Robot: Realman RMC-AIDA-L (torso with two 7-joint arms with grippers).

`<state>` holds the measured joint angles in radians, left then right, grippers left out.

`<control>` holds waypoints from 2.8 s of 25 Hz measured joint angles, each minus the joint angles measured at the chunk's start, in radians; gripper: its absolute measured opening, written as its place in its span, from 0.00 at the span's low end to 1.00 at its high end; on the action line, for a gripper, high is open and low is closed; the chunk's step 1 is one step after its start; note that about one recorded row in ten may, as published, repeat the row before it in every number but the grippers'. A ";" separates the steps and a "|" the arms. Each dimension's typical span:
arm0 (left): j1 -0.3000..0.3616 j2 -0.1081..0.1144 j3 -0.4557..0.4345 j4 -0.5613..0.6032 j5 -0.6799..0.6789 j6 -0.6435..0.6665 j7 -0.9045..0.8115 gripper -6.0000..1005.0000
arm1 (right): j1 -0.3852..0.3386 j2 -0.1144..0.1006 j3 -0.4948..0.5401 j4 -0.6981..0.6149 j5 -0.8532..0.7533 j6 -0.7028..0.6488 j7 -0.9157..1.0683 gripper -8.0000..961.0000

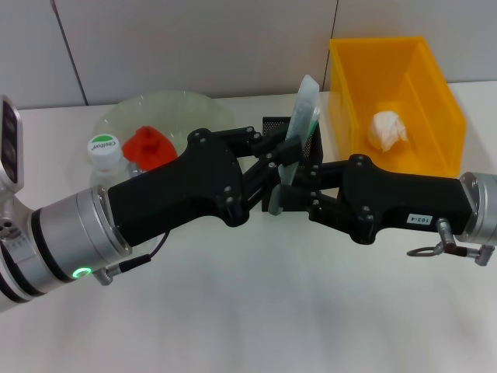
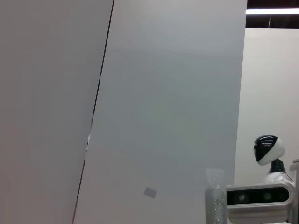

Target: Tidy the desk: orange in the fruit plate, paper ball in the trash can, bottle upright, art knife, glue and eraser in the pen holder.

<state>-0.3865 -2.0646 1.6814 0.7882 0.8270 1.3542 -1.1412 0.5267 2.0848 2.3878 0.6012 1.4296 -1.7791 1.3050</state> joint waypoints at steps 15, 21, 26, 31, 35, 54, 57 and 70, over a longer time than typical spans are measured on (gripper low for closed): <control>0.001 -0.002 -0.010 -0.009 -0.001 0.008 0.000 0.18 | 0.001 0.000 -0.001 0.000 0.000 0.002 0.000 0.17; 0.006 -0.002 -0.012 -0.009 -0.002 0.016 0.000 0.35 | 0.001 0.000 -0.001 0.000 0.000 0.009 0.001 0.17; 0.003 0.000 -0.035 -0.003 -0.009 0.026 -0.008 0.60 | 0.001 -0.001 -0.001 -0.010 -0.004 0.023 0.002 0.17; 0.001 0.002 -0.105 0.002 -0.003 0.039 -0.026 0.80 | 0.000 -0.002 -0.001 -0.012 -0.005 0.027 0.002 0.17; 0.000 0.009 -0.163 -0.010 0.016 0.028 -0.027 0.81 | -0.008 -0.004 0.003 -0.012 -0.001 0.032 0.002 0.17; 0.117 0.058 -0.404 -0.062 0.291 0.167 -0.051 0.81 | -0.040 -0.015 0.025 0.071 -0.001 0.158 0.047 0.17; 0.127 0.052 -0.404 -0.066 0.325 0.198 -0.050 0.81 | -0.034 -0.015 0.026 0.093 0.000 0.198 0.067 0.17; 0.123 0.010 -0.397 -0.068 0.416 0.319 -0.024 0.81 | 0.042 -0.010 0.015 0.122 -0.003 0.400 0.097 0.17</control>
<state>-0.2632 -2.0542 1.2842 0.7206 1.2432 1.6731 -1.1649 0.5689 2.0750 2.4024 0.7230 1.4265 -1.3790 1.4022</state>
